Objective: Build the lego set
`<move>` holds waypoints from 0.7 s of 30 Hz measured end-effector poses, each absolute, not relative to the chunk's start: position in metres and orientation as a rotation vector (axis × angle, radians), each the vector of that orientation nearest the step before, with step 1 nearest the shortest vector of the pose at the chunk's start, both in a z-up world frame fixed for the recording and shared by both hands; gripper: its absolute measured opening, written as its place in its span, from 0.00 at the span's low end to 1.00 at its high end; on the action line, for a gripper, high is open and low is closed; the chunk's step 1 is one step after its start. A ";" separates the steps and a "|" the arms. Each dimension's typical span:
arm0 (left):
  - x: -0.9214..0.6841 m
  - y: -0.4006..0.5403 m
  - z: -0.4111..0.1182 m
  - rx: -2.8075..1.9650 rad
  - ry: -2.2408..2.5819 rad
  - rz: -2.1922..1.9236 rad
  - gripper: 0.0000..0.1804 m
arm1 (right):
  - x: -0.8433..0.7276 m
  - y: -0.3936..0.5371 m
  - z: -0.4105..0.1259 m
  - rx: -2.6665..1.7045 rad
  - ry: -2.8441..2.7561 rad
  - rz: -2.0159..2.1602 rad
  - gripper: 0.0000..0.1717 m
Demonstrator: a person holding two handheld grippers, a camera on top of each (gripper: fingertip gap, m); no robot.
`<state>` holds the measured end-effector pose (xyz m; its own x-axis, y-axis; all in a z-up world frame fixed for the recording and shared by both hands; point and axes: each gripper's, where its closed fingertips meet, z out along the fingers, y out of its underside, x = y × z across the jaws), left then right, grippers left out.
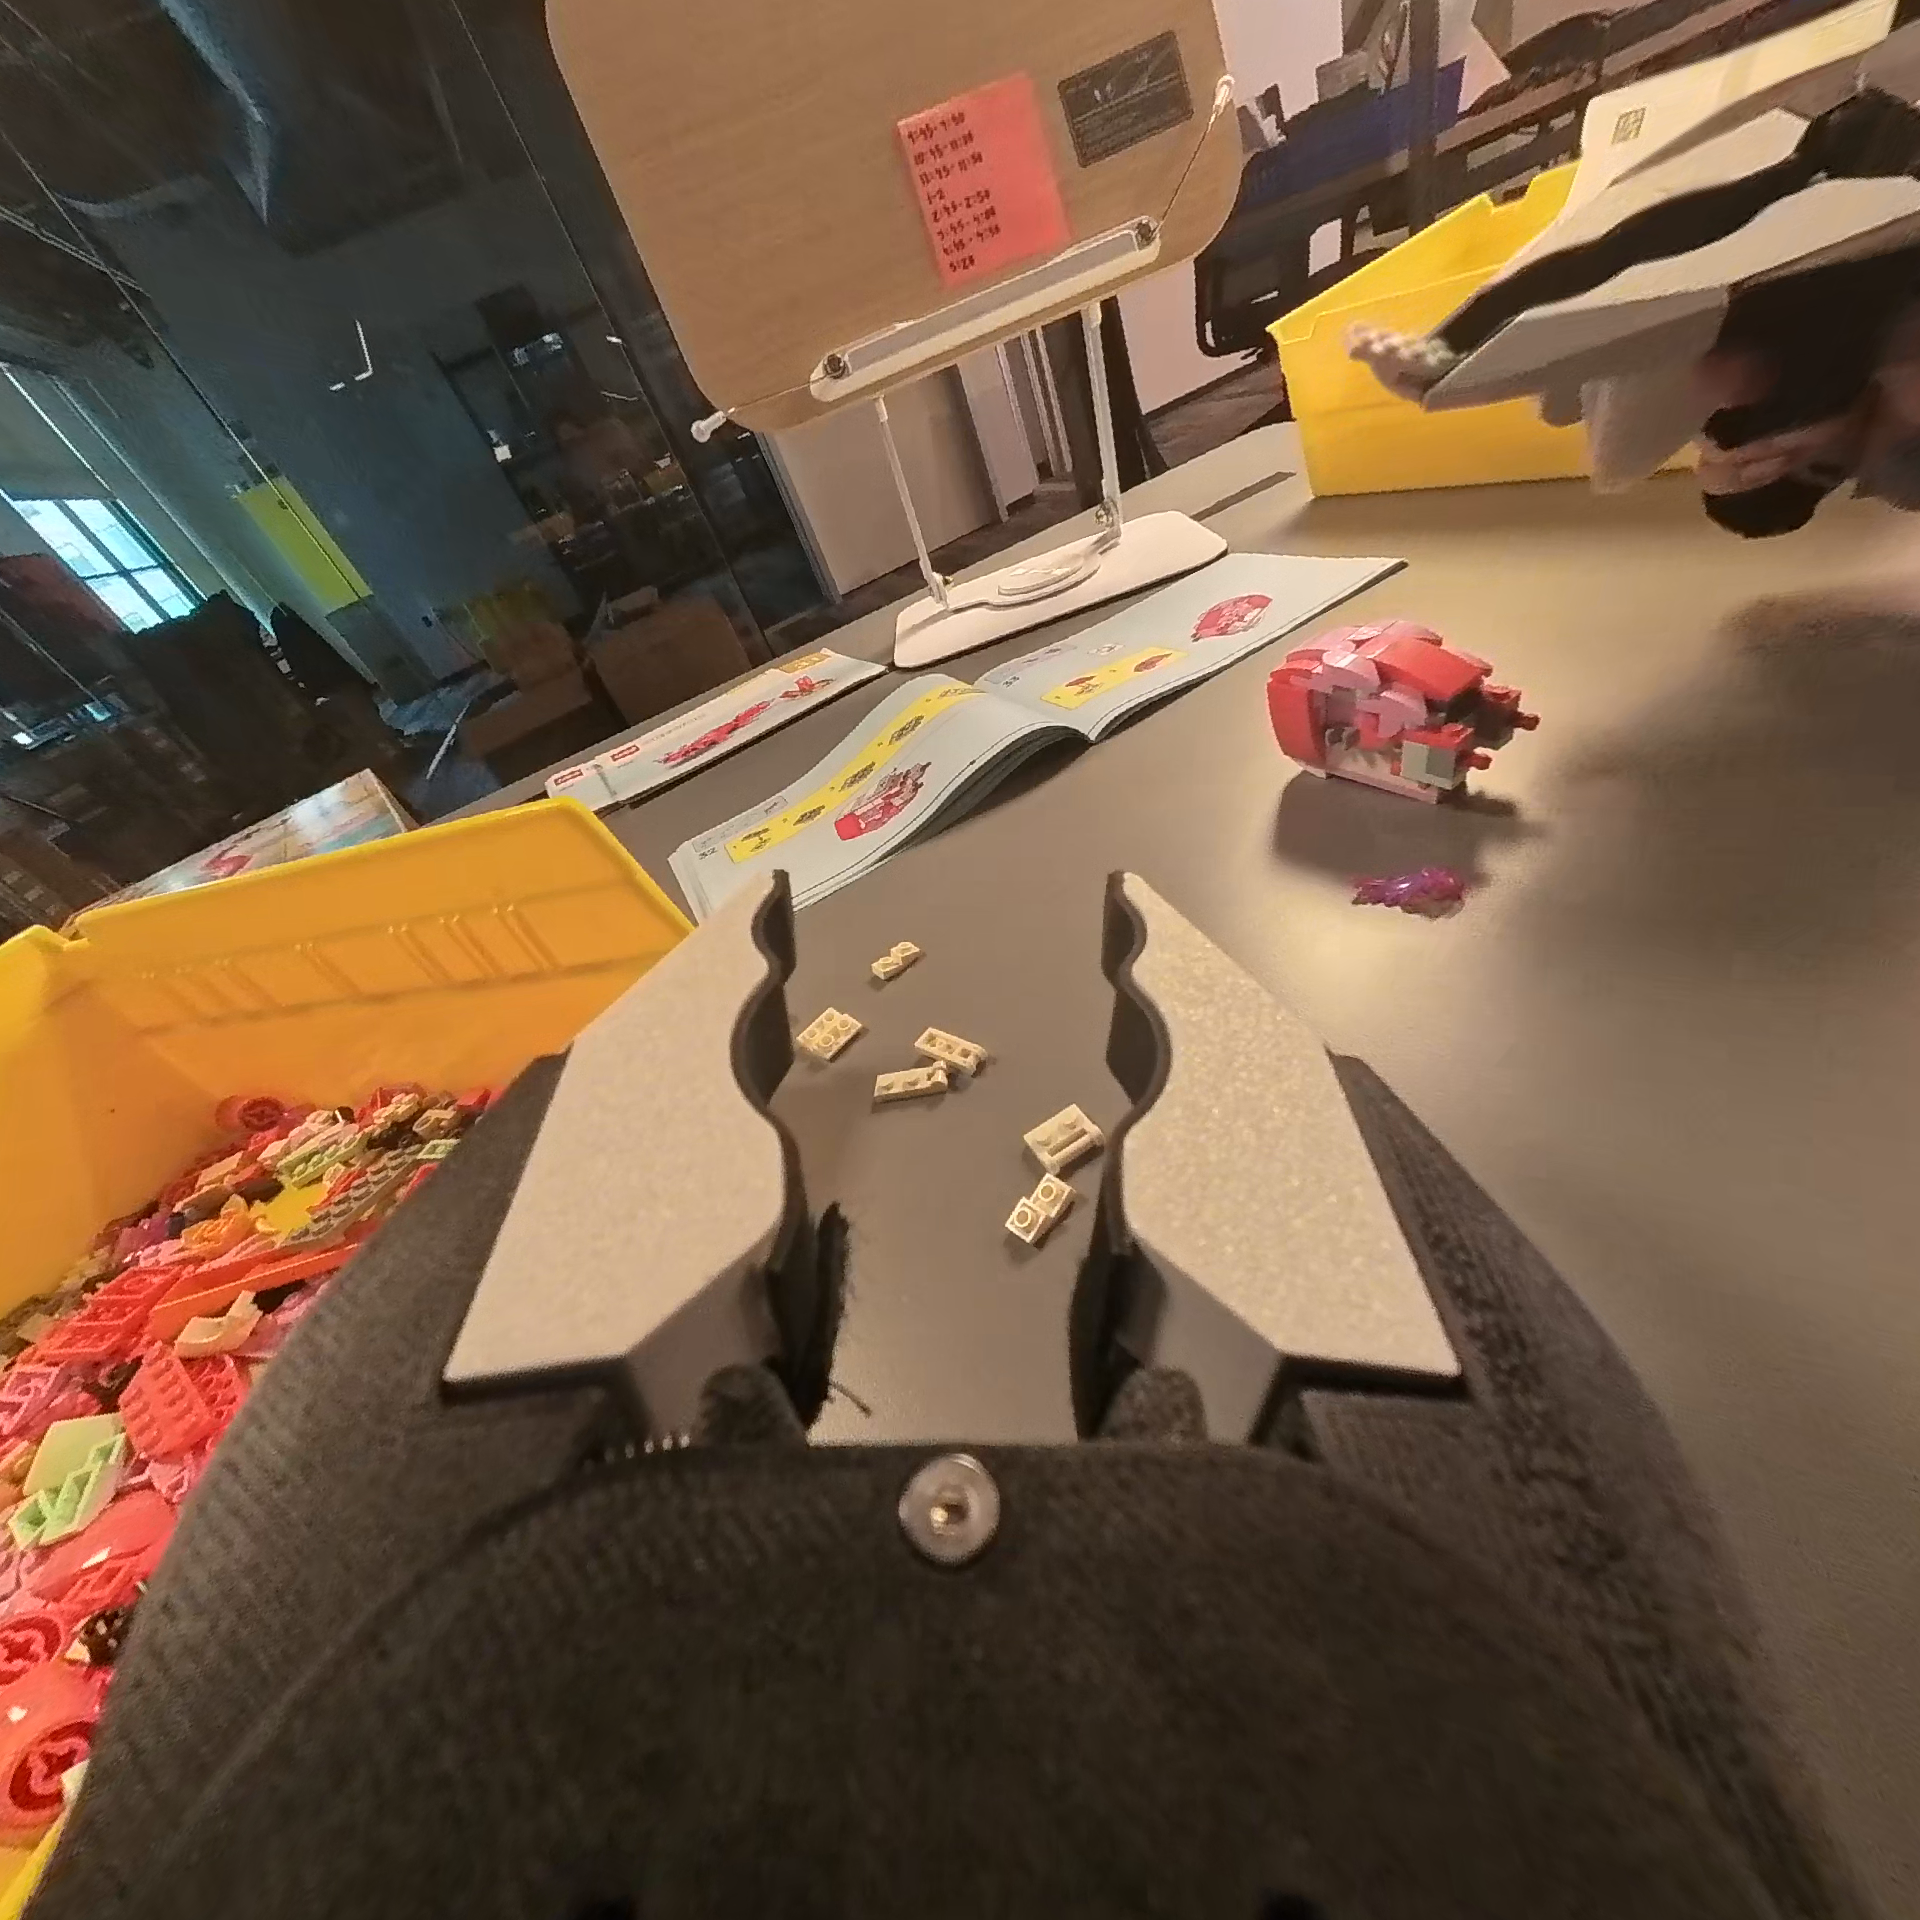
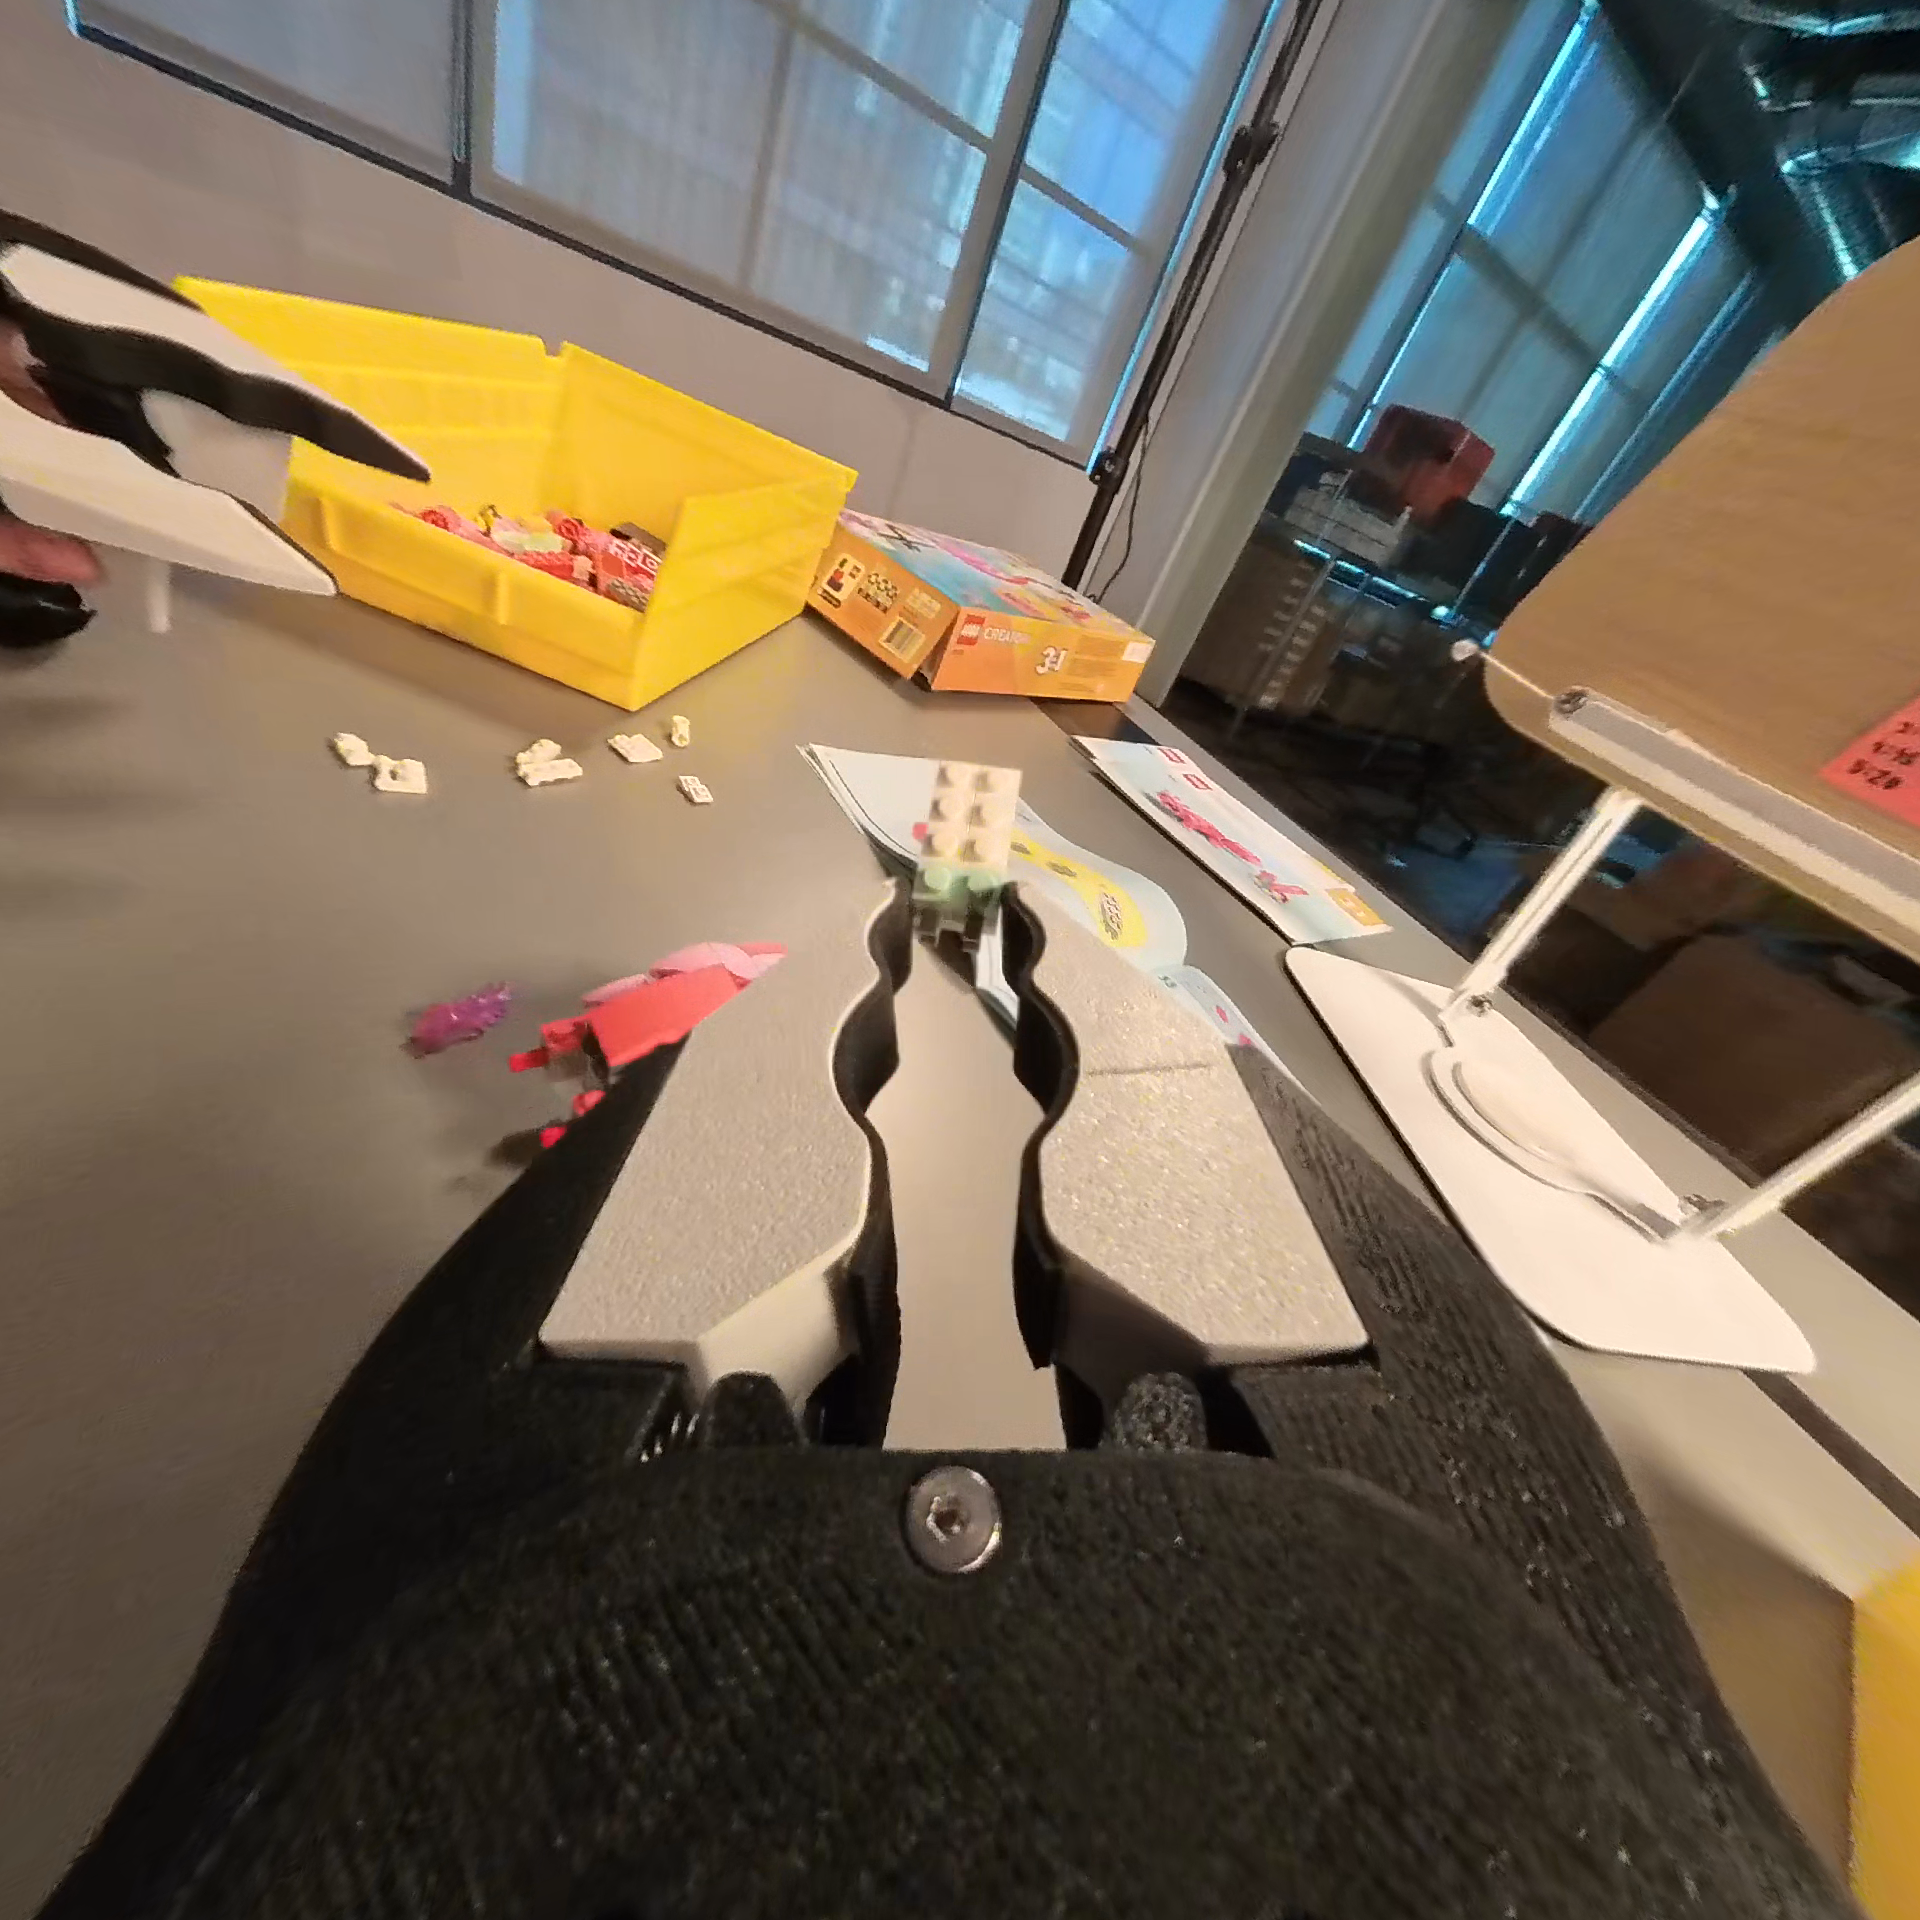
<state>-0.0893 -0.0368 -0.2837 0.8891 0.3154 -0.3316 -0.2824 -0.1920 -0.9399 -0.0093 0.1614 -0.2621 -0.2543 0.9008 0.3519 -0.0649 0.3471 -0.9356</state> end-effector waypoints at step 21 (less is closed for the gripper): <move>-0.089 -0.037 -0.283 -1.675 -0.021 0.536 0.32 | -0.014 0.176 -0.251 -0.652 -1.380 0.747 0.09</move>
